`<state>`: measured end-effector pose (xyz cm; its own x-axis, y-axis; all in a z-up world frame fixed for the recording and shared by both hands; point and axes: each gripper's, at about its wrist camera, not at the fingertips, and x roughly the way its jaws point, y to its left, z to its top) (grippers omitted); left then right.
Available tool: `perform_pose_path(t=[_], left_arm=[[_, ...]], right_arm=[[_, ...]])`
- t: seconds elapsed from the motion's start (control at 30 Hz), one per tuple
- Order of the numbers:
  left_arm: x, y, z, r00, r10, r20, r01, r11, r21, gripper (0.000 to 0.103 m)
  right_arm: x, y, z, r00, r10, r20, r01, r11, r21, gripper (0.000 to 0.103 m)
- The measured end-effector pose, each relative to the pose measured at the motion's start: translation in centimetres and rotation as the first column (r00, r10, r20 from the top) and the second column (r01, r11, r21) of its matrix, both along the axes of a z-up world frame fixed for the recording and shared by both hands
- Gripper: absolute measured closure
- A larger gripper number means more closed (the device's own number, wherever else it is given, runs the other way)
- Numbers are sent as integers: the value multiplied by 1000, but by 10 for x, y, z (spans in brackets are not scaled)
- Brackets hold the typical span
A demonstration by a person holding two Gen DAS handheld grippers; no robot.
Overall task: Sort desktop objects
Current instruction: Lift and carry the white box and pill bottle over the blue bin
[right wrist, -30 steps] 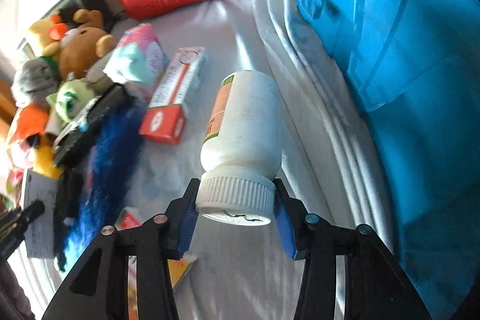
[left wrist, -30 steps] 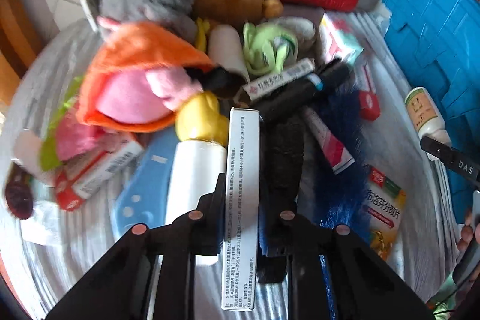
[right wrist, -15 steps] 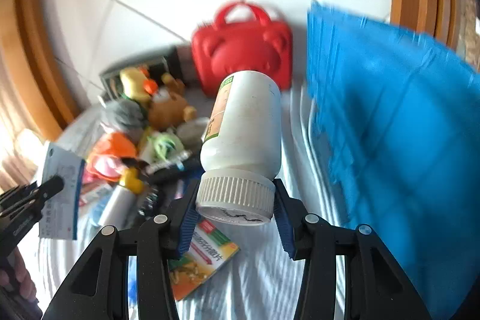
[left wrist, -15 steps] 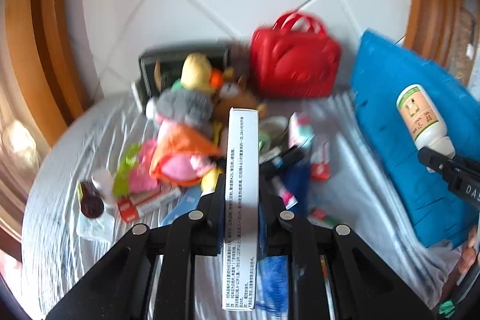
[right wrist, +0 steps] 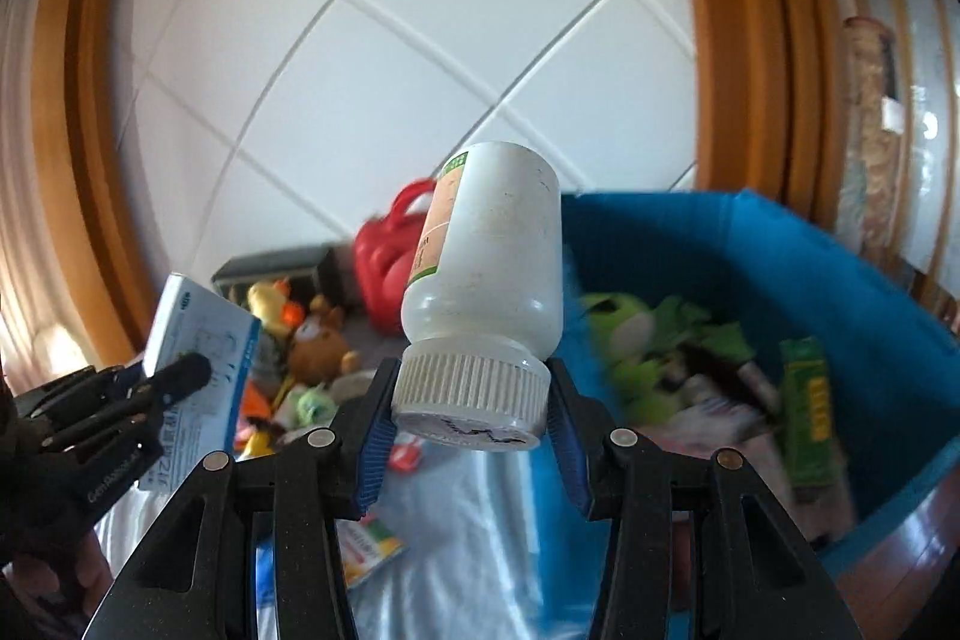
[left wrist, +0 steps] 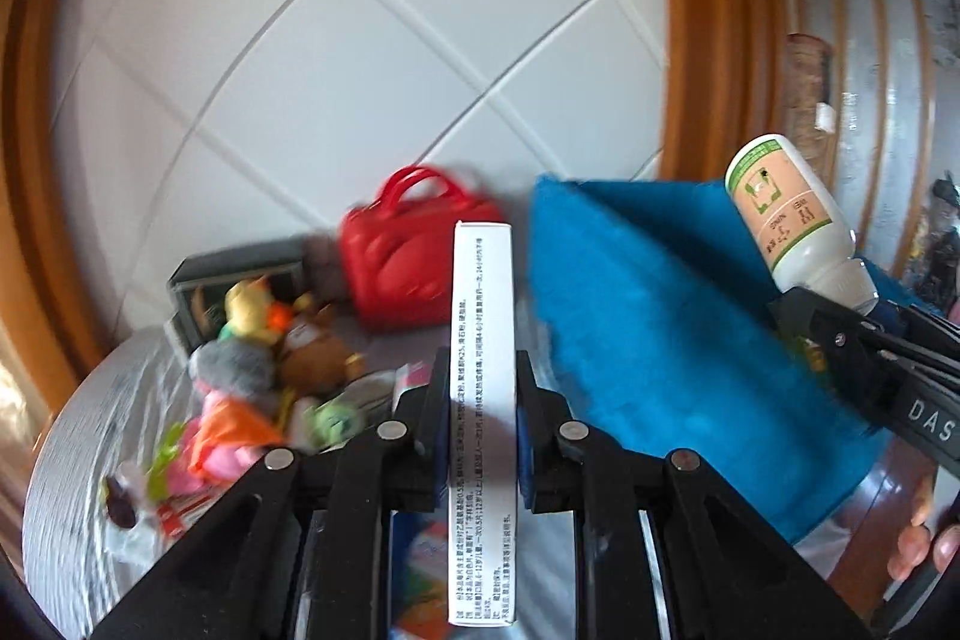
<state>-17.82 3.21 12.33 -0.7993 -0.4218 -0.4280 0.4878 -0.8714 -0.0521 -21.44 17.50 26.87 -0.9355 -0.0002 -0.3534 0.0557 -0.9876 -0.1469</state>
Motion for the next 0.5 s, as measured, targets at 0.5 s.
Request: perform_pose_path(t=[0.5], left_arm=[[-144, 149, 54, 985, -173, -27, 171, 984, -57, 86]], right_arm=[[3, 194, 41, 983, -182, -18, 182, 983, 5, 57]])
